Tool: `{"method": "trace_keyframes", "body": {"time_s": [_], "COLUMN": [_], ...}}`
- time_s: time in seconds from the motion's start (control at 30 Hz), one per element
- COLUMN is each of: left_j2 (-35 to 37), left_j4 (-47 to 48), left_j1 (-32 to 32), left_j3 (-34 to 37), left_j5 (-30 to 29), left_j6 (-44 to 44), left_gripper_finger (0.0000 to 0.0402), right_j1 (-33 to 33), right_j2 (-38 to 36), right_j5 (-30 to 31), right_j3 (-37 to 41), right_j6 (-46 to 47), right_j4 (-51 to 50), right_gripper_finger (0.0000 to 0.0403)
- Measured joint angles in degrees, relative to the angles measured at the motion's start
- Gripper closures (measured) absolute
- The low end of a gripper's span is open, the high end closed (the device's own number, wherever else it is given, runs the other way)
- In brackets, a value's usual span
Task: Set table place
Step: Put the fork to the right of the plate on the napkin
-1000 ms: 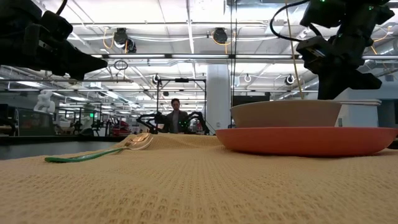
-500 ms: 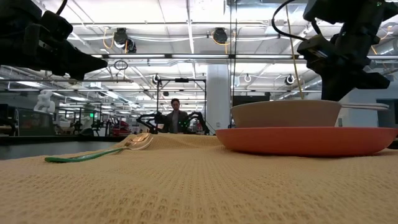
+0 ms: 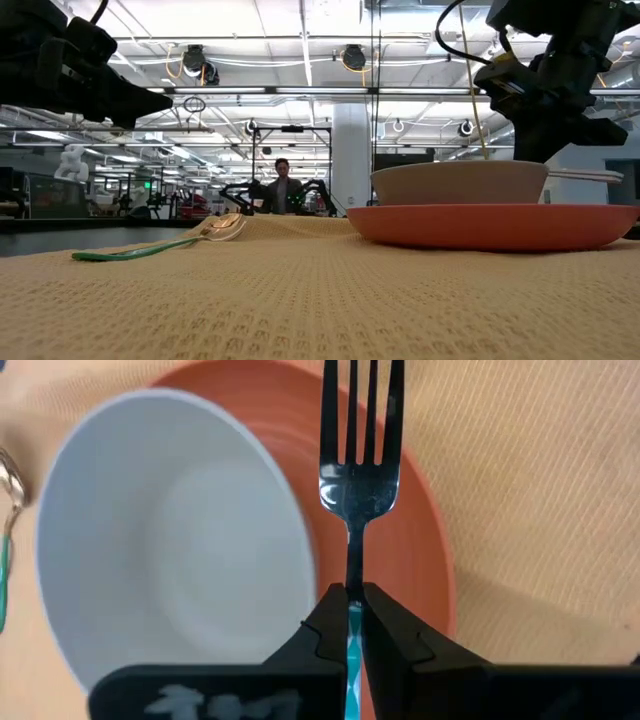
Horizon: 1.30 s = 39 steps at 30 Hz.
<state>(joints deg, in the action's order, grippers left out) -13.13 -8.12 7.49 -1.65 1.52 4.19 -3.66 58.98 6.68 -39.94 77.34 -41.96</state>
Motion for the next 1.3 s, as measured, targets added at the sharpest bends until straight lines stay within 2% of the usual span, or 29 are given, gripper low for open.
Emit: {"method": "trace_keyframes", "body": {"time_s": [0.47,1.3], "left_j2": [0.02,0.01], "left_j4": [-0.74,-1.11], "left_j1": [0.00,-0.04], "left_j3": [0.00,0.00], "left_j5": [0.17,0.19], "left_j6": [-0.31,-0.70], "left_gripper_finger": [0.0371,0.0371], "right_j1": [-2.45,-0.52], "right_j2": [0.00,0.18], "right_j5": [-0.77,-0.70], "right_j3": [4.20,4.22], "right_j6": [7.70,8.94], "right_j4": [3.72,7.89], "right_gripper_finger": [0.0399,0.0399]}}
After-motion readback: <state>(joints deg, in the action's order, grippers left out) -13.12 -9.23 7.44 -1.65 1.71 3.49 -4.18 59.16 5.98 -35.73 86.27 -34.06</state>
